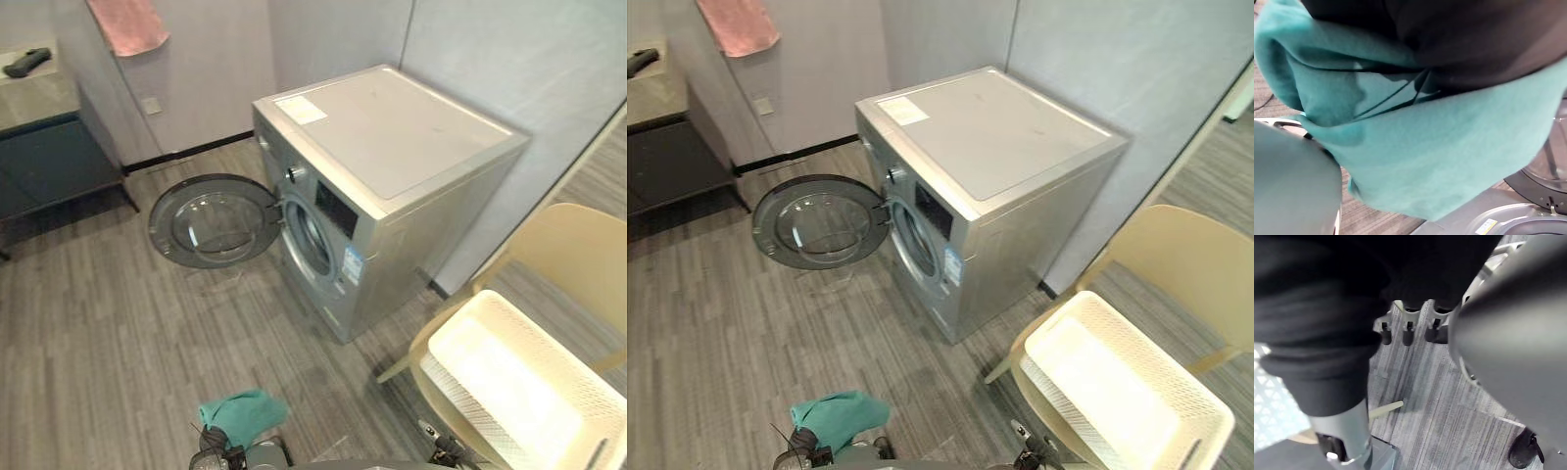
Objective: Pick up the laundry basket with both hands and put the clothes into the washing machine.
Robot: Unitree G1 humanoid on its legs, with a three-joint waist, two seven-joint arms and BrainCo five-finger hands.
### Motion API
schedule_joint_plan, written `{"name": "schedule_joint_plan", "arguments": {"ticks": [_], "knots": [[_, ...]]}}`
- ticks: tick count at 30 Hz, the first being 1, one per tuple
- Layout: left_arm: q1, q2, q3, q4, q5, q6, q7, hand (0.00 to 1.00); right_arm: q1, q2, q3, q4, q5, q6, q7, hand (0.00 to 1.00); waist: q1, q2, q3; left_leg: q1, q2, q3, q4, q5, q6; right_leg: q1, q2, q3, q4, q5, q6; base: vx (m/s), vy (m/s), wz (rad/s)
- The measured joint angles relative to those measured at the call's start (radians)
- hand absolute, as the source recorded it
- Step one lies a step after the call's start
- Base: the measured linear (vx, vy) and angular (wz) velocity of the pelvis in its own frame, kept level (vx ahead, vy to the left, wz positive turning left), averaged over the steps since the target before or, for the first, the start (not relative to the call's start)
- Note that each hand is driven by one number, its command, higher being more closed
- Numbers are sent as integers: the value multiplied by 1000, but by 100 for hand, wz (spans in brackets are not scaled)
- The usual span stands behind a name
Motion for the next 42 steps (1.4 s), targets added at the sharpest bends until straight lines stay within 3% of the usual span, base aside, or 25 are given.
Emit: {"name": "schedule_joint_plan", "arguments": {"ticks": [1, 2, 5, 7, 10, 12, 13, 14, 16, 18, 20, 21, 23, 24, 26, 28, 30, 33, 34, 35, 37, 38, 40, 41, 42], "knots": [[6, -3, -18, 7, -3, -1, -1, 100, 16, -17, -2, -1, 7, -2, 10, 0, 2, 32, -6, 36, 2, -40, -18, 0, 12, -48, 25, 182, 103, 41, -67, 119, 226, 97], [8, 2, -6, 11, -2, -1, 2, 100, 10, -12, -6, -2, 15, -3, 18, 0, 1, 42, -2, 50, 2, -65, -23, -3, 18, -75, 70, 297, 171, -23, -20, 101, 177, 71], [3, 42, 63, 37, -1, 3, 0, 100, 4, 50, -18, 1, 55, -13, 43, 0, -5, -29, 1, 81, -5, -73, -63, 2, 35, -211, 260, 504, 362, -264, 37, 64, 27, 23], [-23, 38, 92, 43, 8, 16, -7, 100, 3, 68, -66, 11, 80, -13, 40, 0, -7, -57, 6, 92, -18, -72, -94, 1, 38, -294, 360, 411, 372, -345, 59, 61, -69, 24], [-58, 5, 93, 59, 36, 16, -21, 100, 17, 69, -95, 38, 94, -12, 35, 0, -33, -53, 8, 104, -45, -97, -139, 5, 43, -292, 423, 353, 186, -348, 56, 179, -117, 68], [-88, -14, 92, 60, 36, 17, -24, 100, 24, 70, -94, 38, 113, -13, 36, 0, -64, -63, 3, 103, -79, -154, -139, 10, 33, -265, 435, 394, 100, -292, 3, 282, -159, 95], [-106, -47, 91, 59, 35, 17, -25, 100, 37, 67, -102, 37, 122, -18, 39, 0, -66, -34, 8, 99, -78, -192, -102, 11, 30, -247, 438, 366, 94, -304, -36, 210, -107, 50], [-112, -64, 91, 59, 35, 16, -27, 100, 41, 62, -106, 36, 125, -21, 39, 0, -59, -25, 11, 97, -69, -201, -75, 2, 23, -236, 442, 352, 93, -313, -40, 318, -143, 53], [-112, -83, 54, 57, 26, 15, -44, 100, 44, 45, -110, 26, 142, -29, 37, 0, -70, 22, 1, 66, -21, -243, 133, -83, -14, -145, 482, 299, 27, -317, -44, 289, -83, 44], [-112, -81, 17, 42, 23, 14, -46, 100, 45, 46, -103, -3, 155, -29, 37, 0, -61, 40, -4, 12, 9, -246, 363, -103, -66, -100, 508, 302, 15, -331, -51, 321, -38, 3], [-111, -81, 15, 12, 18, 12, -56, 100, 31, 48, -93, -31, 154, -29, 34, 0, -56, 52, 2, -66, 22, -282, 621, -19, -159, -81, 524, 316, 22, -352, -65, 276, 30, -31], [-107, -80, 18, -5, 17, 11, -59, 100, 11, 46, -66, -50, 154, -29, 31, 0, -44, 48, 27, -95, 37, -277, 773, 81, -153, -50, 531, 349, 30, -370, -86, 218, 80, -58], [-103, -79, 18, -9, 16, 11, -56, 100, -10, 45, -39, -52, 153, -30, 16, 0, -28, 52, 40, -123, 57, -245, 889, 52, -105, -16, 524, 395, 36, -386, -89, 177, 108, -67], [-103, -77, 16, -30, 13, 9, -53, 100, -19, 48, -5, -61, 153, -30, 10, 0, -21, 31, 46, -157, 79, -217, 908, 15, -53, -2, 504, 424, 28, -388, -84, 221, 205, -77], [-103, -64, 14, -40, 0, 3, -39, 100, -38, 52, 31, -85, 151, -30, 7, 0, -12, 5, 52, -188, 138, -159, 793, -20, -2, 12, 456, 473, 21, -387, -62, 219, 204, -74], [-101, -56, 19, -39, -3, -7, -27, 100, -39, 52, 91, -163, 142, -33, -9, 0, -6, 2, 49, -179, 211, -156, 417, -19, 9, 17, 399, 543, 4, -390, -11, 292, 314, -77], [-84, -62, 30, -32, -2, -11, -10, 100, -38, 42, 111, -206, 133, -54, -17, 0, -6, 18, 40, -133, 236, -193, 66, 2, -24, 19, 363, 587, 8, -421, 48, 294, 403, -55], [-70, -65, 47, 11, -2, -12, 11, 100, -34, -7, 100, -205, 113, -72, -33, 0, -4, 52, 1, -108, 248, -230, -33, 18, -54, 22, 301, 674, 23, -501, 144, 330, 599, -64], [-63, -62, 50, 20, -3, -12, 13, 100, -38, -13, 93, -194, 113, -75, -32, 0, -1, 51, -9, -118, 238, -232, 0, 72, -133, 22, 287, 698, 17, -510, 163, 516, 869, -92], [-65, -28, 52, 30, -2, -12, 23, 100, -35, 4, 77, -149, 113, -75, -32, 0, -14, 9, -51, -170, 174, -199, 121, 44, -140, 19, 201, 765, -13, -496, 160, 354, 576, -50], [-97, 25, 21, 75, -2, -10, 24, 100, -25, 34, 53, -90, 113, -68, -28, 0, -35, -38, -86, -208, 128, -176, 192, -2, -112, -19, 163, 845, -17, -365, 164, 452, 664, -16], [-102, 40, 0, 85, -1, -8, 23, 100, -29, 41, 43, -68, 113, -64, -30, 0, -35, -42, -87, -208, 123, -165, 197, -8, -101, -36, 160, 871, -5, -317, 157, 516, 730, -33], [-105, 56, -69, 98, 21, -4, 23, 100, -13, 54, 26, -46, 113, -46, -32, 0, -45, -26, -74, -108, 121, -91, 139, -25, -69, -110, 175, 903, 125, -90, 130, 384, 473, -69], [-100, 55, -84, 98, 29, 0, 23, 100, -7, 54, 25, -45, 113, -45, -29, 0, -48, -4, -59, -57, 126, -64, 108, -29, -61, -142, 189, 901, 185, -99, 131, 309, 341, -96], [-96, 57, -103, 98, 37, 2, 23, 100, 4, 55, 25, -44, 113, -45, -24, 0, -58, 3, -52, 39, 126, -9, 53, -30, -59, -204, 210, 873, 318, -166, 125, 224, 272, -111]]}}
